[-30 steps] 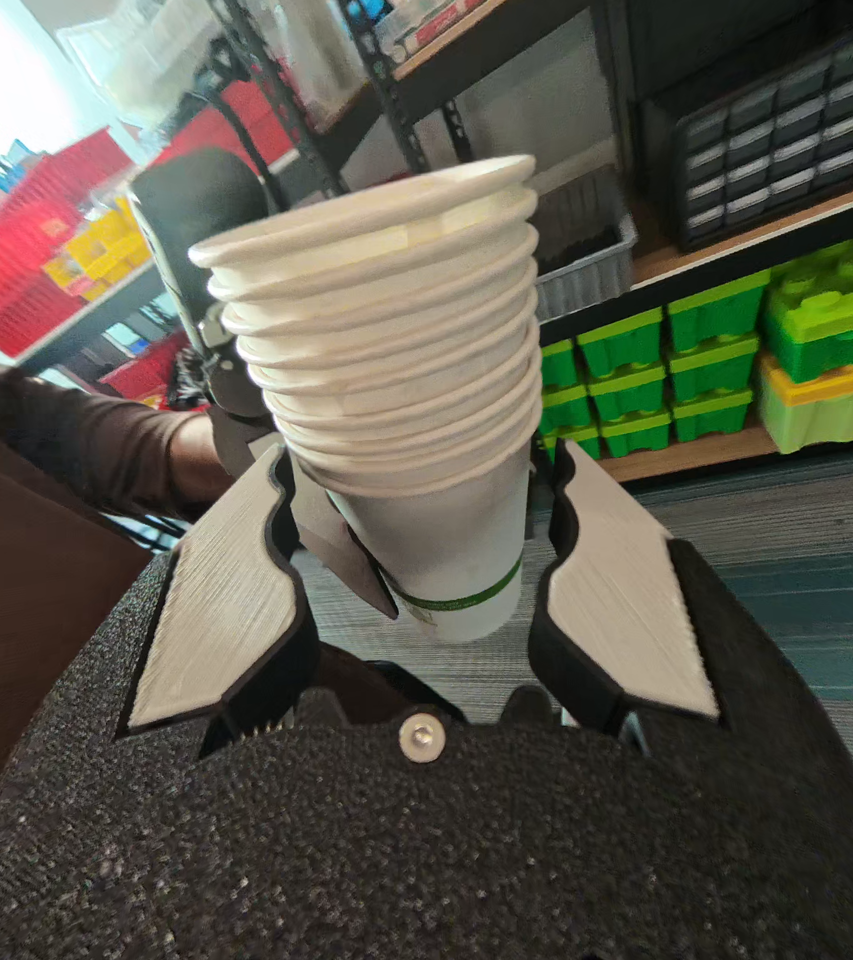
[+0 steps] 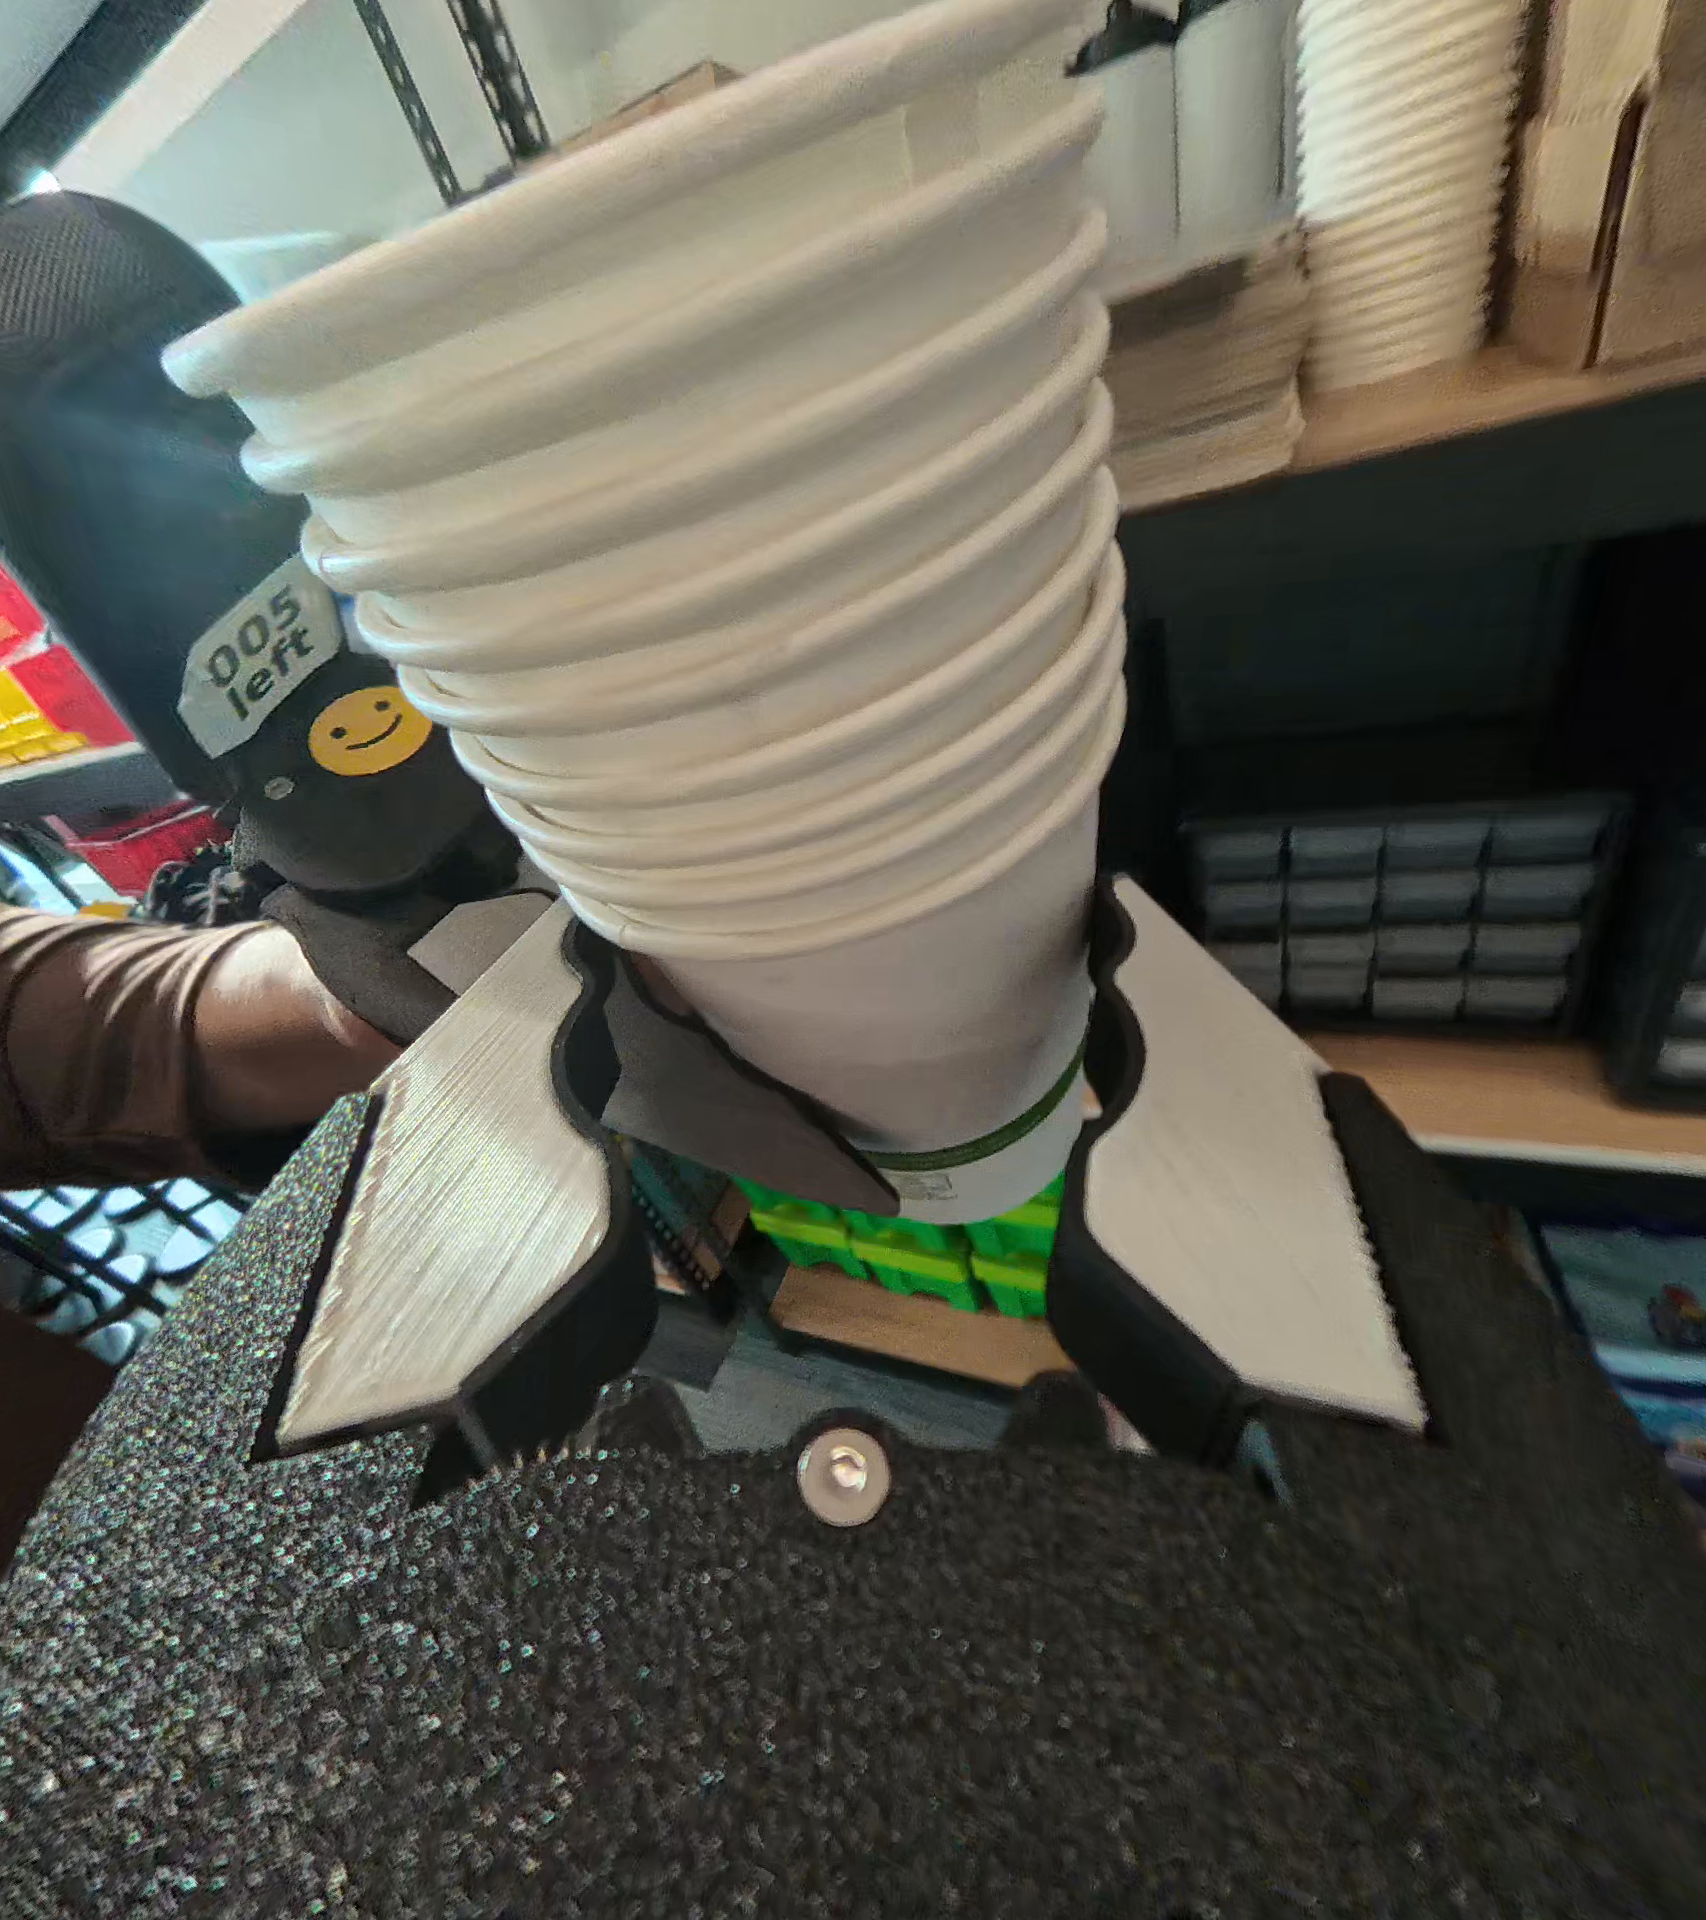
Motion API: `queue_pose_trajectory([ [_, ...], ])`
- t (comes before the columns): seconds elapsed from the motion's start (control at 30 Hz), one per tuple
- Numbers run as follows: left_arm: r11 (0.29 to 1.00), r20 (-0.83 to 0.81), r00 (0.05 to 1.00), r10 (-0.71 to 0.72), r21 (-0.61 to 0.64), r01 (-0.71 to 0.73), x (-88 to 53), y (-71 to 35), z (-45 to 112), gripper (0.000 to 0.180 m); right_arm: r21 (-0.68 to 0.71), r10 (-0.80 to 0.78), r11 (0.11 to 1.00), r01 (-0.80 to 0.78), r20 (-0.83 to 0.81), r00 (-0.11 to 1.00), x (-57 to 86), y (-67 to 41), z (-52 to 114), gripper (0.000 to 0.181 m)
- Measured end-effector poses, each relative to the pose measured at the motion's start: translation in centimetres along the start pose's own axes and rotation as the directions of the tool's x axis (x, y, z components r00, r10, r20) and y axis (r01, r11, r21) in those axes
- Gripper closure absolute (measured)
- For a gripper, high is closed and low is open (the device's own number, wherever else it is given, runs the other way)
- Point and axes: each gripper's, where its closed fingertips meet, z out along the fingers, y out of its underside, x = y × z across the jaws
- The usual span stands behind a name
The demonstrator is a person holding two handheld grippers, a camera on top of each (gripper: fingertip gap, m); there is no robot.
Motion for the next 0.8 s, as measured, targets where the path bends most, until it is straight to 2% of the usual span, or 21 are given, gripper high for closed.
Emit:
queue_pose_trajectory([
  [0.1, 0.998, 0.149, 0.989, 0.014, 0.055, -0.022, -8.5, -1.7, 1.8, 0.091, 0.01, -0.039, 0.999, 0.039, -0.021, 0.999, 4.4, -4.3, 4.6, 0.096],
  [0.27, 0.992, 0.309, 0.948, -0.074, 0.124, 0.037, -19.1, -4.3, 4.9, 0.09, -0.014, -0.133, 0.991, 0.133, -0.113, 0.985, 11.5, -10.3, 11.3, 0.101],
  [0.4, 0.991, 0.376, 0.918, -0.125, 0.097, 0.095, -25.0, -3.6, 6.3, 0.091, -0.002, -0.078, 0.997, 0.078, -0.034, 0.996, 15.1, -12.6, 15.6, 0.102],
  [0.53, 0.985, 0.525, 0.833, -0.172, 0.104, 0.138, -29.3, -2.5, 6.5, 0.091, -0.004, -0.096, 0.995, 0.096, 0.058, 0.994, 17.4, -13.7, 18.9, 0.106],
  [0.63, 0.987, 0.631, 0.759, -0.159, 0.118, 0.109, -31.3, -3.2, 5.7, 0.091, 0.043, -0.056, 0.998, 0.049, 0.177, 0.983, 17.7, -15.0, 20.3, 0.108],
  [0.8, 0.986, 0.707, 0.693, -0.143, 0.045, 0.158, -33.3, -2.0, 6.2, 0.092, 0.024, -0.102, 0.995, 0.099, 0.273, 0.957, 19.1, -15.1, 22.1, 0.108],
])
